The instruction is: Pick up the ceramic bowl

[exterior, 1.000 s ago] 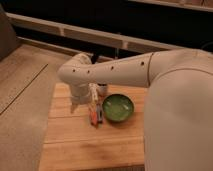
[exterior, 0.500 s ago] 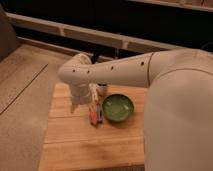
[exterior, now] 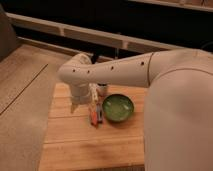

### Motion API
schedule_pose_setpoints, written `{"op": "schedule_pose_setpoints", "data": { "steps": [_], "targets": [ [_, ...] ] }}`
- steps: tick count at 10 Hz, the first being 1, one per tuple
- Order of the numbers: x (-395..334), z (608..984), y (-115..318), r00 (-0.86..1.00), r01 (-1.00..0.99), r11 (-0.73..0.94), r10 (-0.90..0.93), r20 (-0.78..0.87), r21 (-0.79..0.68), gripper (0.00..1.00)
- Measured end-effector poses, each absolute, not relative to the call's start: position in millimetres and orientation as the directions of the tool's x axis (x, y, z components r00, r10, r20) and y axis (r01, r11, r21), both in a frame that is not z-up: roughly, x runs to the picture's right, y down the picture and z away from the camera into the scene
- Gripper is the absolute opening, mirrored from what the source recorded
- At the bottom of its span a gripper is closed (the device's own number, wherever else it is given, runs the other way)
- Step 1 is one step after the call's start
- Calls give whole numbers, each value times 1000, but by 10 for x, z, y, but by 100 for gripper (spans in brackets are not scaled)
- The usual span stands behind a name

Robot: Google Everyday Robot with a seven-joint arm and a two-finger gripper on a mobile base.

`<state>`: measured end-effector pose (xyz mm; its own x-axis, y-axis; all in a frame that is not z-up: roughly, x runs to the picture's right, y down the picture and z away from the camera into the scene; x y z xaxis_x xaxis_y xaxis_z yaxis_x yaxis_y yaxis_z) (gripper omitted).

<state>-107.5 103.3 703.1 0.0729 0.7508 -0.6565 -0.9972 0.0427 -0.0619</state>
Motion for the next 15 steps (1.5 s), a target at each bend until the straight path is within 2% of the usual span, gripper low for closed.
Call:
{"op": "schedule_pose_setpoints", "data": {
  "steps": [5, 8, 11, 15],
  "targets": [
    [-1016, 7096, 924, 96, -995, 60, 792, -603, -79, 65],
    [-721, 7212, 516, 142, -983, 81, 904, -402, -165, 65],
    [-267, 7105, 260, 58, -976, 0, 964, -259, -218, 65],
    [-182, 7116, 303, 37, -973, -22, 967, -252, -229, 65]
  ]
}}
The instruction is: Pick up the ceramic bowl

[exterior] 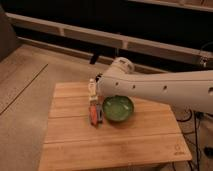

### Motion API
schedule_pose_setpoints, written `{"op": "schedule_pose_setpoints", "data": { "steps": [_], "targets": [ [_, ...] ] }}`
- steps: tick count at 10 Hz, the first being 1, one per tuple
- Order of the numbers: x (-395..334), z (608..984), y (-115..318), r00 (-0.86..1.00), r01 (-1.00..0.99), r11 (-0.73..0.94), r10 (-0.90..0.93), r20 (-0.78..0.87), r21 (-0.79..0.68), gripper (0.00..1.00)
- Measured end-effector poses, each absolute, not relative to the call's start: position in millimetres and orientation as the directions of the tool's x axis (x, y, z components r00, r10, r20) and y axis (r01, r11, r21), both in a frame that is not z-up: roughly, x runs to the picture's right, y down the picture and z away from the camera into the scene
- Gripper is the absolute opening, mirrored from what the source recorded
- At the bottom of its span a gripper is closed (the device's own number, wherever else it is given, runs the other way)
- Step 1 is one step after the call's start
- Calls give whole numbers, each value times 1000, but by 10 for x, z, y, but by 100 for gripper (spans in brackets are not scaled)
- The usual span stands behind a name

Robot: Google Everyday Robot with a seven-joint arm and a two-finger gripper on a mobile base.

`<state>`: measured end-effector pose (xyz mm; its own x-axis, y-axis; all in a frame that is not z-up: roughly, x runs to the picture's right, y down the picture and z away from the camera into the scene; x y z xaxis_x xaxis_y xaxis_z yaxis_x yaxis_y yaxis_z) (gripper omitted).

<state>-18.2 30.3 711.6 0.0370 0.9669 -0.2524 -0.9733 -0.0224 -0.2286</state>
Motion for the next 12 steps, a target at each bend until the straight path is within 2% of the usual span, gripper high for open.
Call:
{"op": "schedule_pose_setpoints", "data": {
  "steps": [6, 12],
  "targets": [
    [499, 7694, 654, -90, -964, -169, 933, -347, -205, 65],
    [510, 8259, 539, -51, -935, -177, 925, -377, -307, 65]
  ]
}}
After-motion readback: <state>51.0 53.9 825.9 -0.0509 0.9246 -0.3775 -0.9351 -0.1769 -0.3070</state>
